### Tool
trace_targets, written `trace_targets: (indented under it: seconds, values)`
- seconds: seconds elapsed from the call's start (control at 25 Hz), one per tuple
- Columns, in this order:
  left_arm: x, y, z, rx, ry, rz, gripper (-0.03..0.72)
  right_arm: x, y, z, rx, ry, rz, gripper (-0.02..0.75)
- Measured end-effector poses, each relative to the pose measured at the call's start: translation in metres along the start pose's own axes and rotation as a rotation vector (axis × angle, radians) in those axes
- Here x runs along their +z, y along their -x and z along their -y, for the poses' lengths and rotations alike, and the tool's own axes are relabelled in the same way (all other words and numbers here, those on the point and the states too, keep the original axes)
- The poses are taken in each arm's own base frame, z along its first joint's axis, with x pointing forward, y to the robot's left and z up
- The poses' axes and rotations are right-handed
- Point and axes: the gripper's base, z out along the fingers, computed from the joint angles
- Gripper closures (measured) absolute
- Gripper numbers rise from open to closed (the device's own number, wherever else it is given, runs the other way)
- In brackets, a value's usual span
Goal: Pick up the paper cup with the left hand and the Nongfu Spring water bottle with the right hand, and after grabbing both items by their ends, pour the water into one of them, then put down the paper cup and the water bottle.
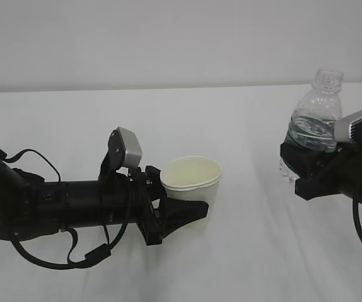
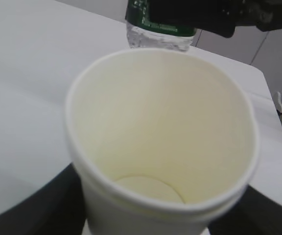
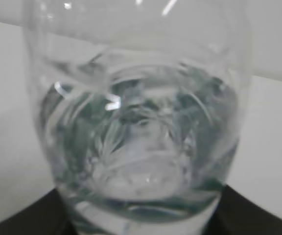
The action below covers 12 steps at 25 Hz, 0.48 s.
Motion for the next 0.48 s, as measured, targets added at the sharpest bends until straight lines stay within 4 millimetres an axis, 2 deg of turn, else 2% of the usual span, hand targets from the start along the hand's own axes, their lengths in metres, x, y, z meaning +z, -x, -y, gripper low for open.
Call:
trace_targets:
  seconds: [0.28,0.48]
  values:
    - [0.001,0.001,0.0,-0.012,-0.018,-0.003,0.208,-0.005,0.004,0.001,-0.001,-0.012,-0.04,0.373]
    - [0.01,0.015,-0.004,0.021,-0.055,0.022,0.208,-0.008,0.005,0.001,-0.006,-0.018,-0.065,0.373]
